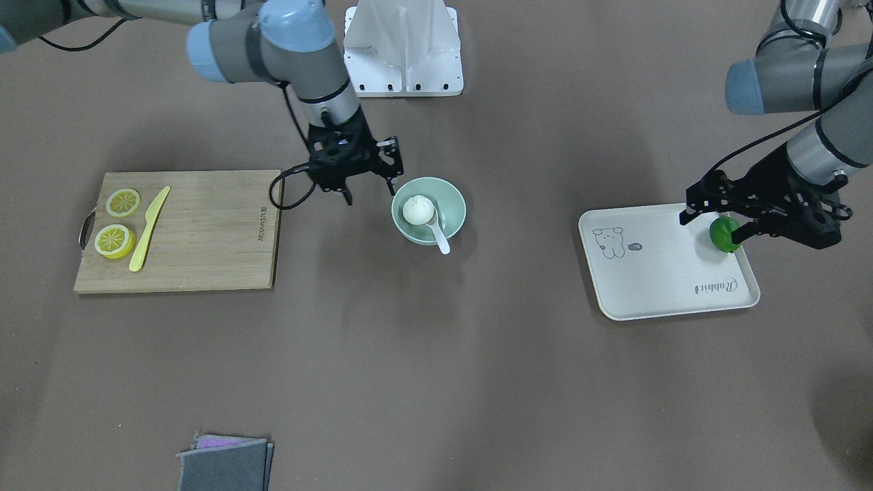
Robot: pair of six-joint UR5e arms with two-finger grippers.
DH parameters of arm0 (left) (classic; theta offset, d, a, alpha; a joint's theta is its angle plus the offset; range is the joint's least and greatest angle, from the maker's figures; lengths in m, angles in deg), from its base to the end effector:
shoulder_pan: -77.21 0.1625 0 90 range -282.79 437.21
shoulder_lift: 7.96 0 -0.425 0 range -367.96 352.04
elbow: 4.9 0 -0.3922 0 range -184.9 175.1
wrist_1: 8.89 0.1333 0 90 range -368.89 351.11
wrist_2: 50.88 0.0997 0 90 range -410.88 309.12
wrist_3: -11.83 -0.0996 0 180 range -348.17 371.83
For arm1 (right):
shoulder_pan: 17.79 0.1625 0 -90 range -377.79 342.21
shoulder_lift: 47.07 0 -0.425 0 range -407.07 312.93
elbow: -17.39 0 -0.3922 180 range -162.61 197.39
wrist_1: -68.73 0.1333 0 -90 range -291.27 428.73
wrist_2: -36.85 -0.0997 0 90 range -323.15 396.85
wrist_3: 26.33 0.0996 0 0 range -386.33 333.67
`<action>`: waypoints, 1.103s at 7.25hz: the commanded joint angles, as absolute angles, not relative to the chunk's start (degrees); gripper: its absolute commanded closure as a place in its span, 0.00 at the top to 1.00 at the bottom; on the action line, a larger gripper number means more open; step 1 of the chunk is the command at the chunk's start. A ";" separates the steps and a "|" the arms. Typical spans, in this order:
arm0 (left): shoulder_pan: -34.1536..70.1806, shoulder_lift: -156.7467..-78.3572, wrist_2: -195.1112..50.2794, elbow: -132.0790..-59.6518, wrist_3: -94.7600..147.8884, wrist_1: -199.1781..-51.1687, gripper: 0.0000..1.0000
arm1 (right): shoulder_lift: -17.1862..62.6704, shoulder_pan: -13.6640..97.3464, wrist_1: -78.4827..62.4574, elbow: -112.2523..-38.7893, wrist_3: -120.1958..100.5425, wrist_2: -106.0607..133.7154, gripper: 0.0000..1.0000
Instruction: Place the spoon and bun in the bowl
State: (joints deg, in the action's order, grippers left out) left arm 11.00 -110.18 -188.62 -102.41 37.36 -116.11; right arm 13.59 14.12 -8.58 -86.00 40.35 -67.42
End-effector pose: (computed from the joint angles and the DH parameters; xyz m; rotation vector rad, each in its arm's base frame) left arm 0.1791 -0.5539 0.4391 0.2159 0.9827 0.2407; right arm -0.4793 -0.4266 0.2396 0.2426 -0.9581 0.0171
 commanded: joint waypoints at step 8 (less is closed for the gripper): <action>-6.63 -97.53 -182.56 -100.25 2.52 -106.63 0.98 | 45.75 62.77 -8.61 -76.18 -27.59 -99.35 1.00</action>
